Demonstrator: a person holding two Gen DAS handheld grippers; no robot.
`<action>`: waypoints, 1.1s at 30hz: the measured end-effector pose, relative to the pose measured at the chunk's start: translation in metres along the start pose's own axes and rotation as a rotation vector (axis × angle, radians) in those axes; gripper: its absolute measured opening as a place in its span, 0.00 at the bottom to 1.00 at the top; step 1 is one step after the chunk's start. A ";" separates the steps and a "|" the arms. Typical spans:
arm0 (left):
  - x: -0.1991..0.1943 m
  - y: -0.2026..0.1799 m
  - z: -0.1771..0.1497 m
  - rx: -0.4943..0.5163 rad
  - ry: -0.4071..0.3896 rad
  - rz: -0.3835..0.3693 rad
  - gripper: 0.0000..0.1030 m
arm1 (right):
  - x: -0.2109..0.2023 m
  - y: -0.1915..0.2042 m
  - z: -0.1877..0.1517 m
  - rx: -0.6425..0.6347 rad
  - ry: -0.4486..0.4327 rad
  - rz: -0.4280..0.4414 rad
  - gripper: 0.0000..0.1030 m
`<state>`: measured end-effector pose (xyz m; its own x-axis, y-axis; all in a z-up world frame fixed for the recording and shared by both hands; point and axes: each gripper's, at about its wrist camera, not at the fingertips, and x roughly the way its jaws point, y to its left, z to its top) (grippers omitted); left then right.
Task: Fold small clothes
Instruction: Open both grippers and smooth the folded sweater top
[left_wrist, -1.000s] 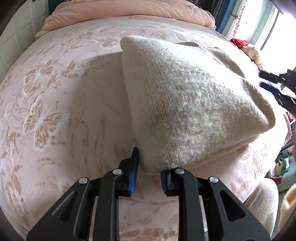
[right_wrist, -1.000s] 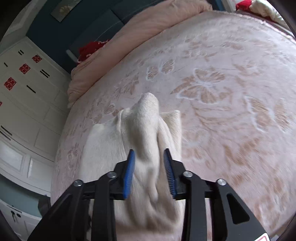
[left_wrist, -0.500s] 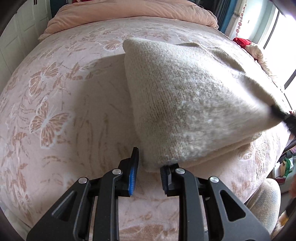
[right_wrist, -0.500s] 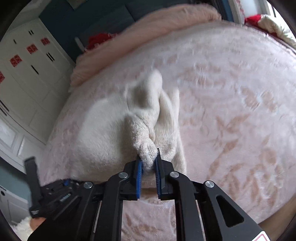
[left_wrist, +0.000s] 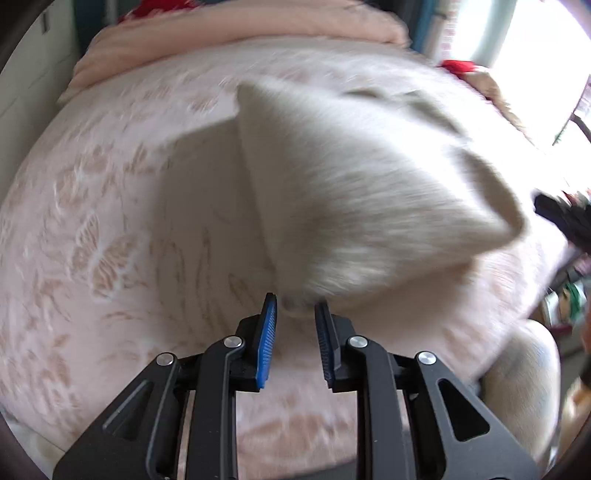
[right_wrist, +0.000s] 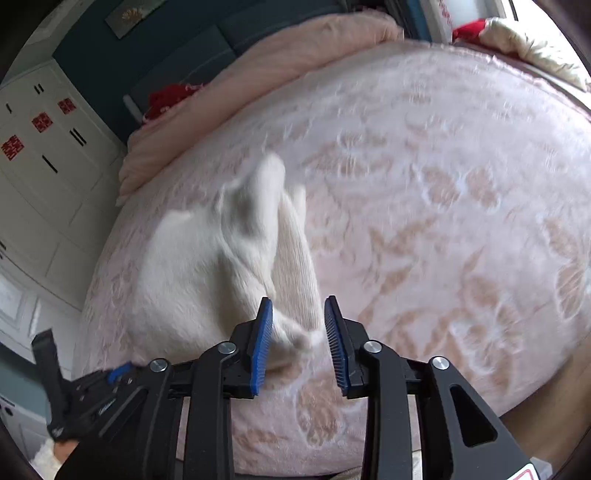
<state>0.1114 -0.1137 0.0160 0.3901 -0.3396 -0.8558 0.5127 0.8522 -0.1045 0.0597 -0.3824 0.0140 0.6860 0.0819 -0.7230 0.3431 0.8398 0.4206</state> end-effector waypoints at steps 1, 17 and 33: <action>-0.012 -0.002 0.002 0.003 -0.023 -0.028 0.21 | -0.006 0.001 0.006 -0.004 -0.018 0.017 0.44; 0.080 0.012 0.144 -0.230 -0.045 -0.023 0.43 | 0.159 0.060 0.154 -0.090 0.082 0.099 0.09; 0.088 -0.005 0.136 -0.078 -0.078 0.083 0.44 | 0.063 0.028 0.058 -0.031 0.030 0.092 0.56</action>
<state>0.2471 -0.2024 0.0106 0.4888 -0.2943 -0.8212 0.4162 0.9060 -0.0769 0.1494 -0.3851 0.0121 0.6938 0.1750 -0.6986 0.2592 0.8443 0.4689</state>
